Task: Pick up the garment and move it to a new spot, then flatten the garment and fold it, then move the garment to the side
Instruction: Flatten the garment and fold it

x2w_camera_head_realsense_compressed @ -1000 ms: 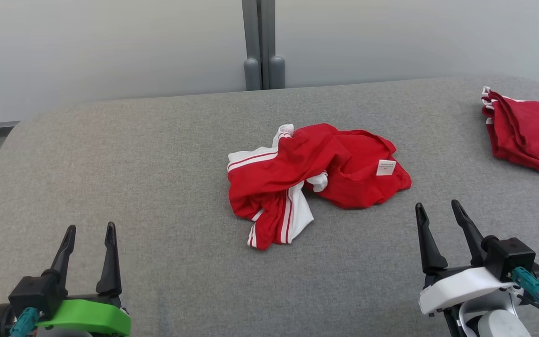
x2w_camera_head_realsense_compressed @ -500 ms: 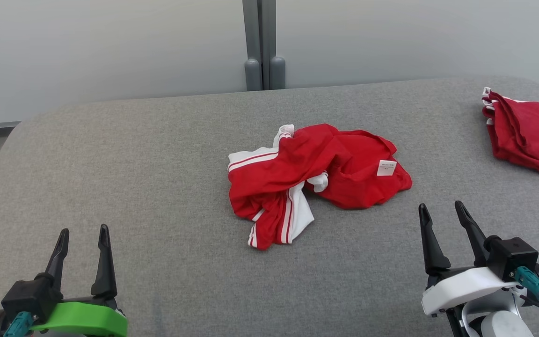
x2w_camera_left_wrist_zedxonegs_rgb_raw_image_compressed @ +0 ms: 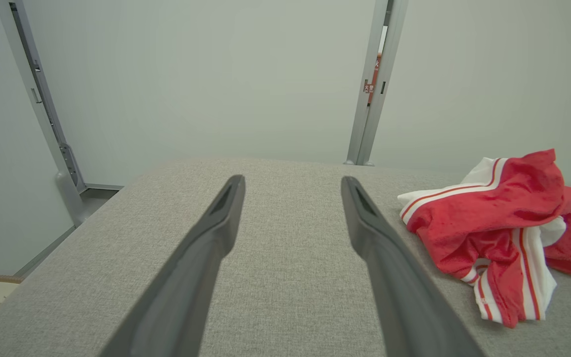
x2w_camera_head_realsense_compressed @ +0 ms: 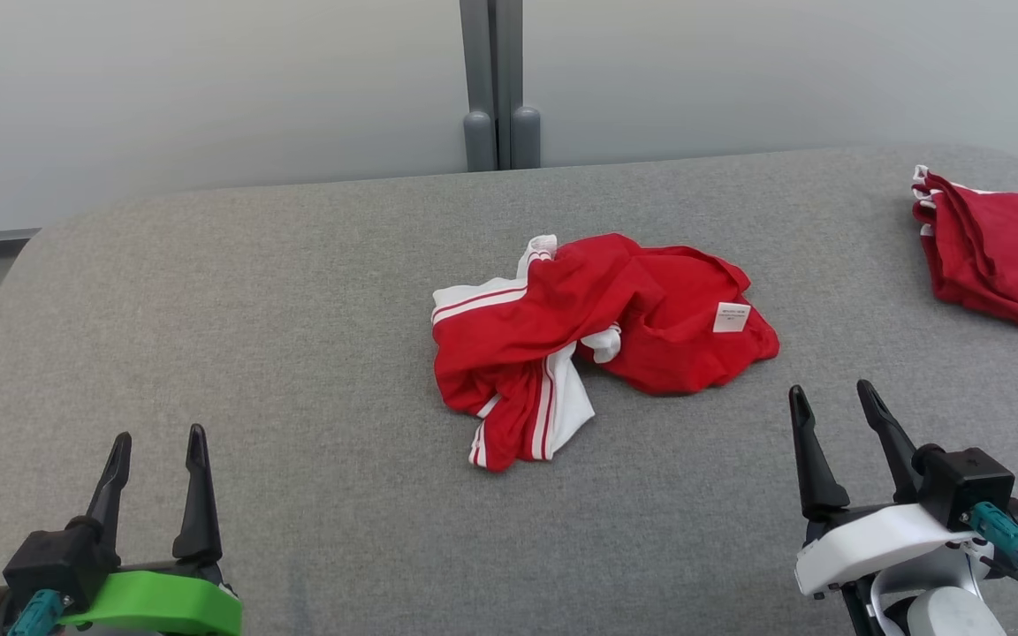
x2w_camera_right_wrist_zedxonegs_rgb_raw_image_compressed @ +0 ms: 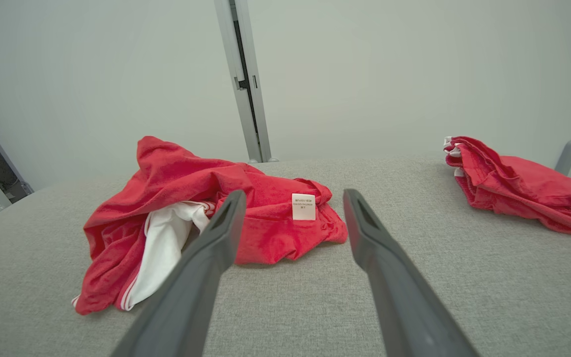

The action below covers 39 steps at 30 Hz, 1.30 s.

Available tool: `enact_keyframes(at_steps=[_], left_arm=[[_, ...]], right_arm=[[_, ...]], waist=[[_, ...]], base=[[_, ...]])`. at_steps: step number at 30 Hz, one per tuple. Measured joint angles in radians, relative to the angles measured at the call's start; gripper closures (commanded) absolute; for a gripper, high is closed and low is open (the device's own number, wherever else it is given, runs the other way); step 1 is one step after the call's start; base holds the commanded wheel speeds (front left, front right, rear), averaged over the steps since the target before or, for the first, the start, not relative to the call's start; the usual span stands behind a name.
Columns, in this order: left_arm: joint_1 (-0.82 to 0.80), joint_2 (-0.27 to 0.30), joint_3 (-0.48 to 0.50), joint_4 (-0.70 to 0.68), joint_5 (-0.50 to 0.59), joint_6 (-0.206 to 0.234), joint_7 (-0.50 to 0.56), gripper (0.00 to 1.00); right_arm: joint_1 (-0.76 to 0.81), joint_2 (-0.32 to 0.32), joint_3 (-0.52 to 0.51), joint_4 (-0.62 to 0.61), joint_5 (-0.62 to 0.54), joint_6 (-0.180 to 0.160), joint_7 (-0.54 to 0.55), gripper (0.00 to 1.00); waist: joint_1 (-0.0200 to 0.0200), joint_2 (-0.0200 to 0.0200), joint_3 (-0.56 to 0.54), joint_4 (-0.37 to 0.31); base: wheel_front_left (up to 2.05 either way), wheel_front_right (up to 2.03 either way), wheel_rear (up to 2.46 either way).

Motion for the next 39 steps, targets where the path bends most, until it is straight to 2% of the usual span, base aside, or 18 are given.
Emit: enact_keyframes(at_steps=[16,22,28,39], left_arm=[[-0.003,-0.004,-0.028,0.014,0.002,0.001,-0.001,0.00],[-0.062,-0.029,-0.113,0.067,0.034,-0.044,0.009,0.00],[-0.170,-0.079,-0.218,0.164,0.061,-0.100,0.018,0.00],[-0.338,-0.132,-0.337,0.396,0.094,-0.145,0.011,0.00]], right_arm=[[-0.003,0.002,0.010,0.009,0.000,0.000,-0.002,0.00],[-0.027,0.002,0.030,0.016,0.000,0.000,-0.003,0.00],[-0.048,-0.001,0.036,0.022,0.000,0.000,-0.007,0.00],[-0.090,-0.002,0.036,0.029,0.000,0.000,-0.023,0.00]], waist=[[0.0000,0.0000,0.011,-0.013],[0.0000,0.0000,0.029,-0.045],[0.0000,0.0000,0.061,-0.093],[0.0000,0.0000,0.151,-0.177]], base=[[0.00,0.00,0.00],[0.00,0.00,0.00],[0.00,0.00,0.00],[0.00,0.00,0.00]])
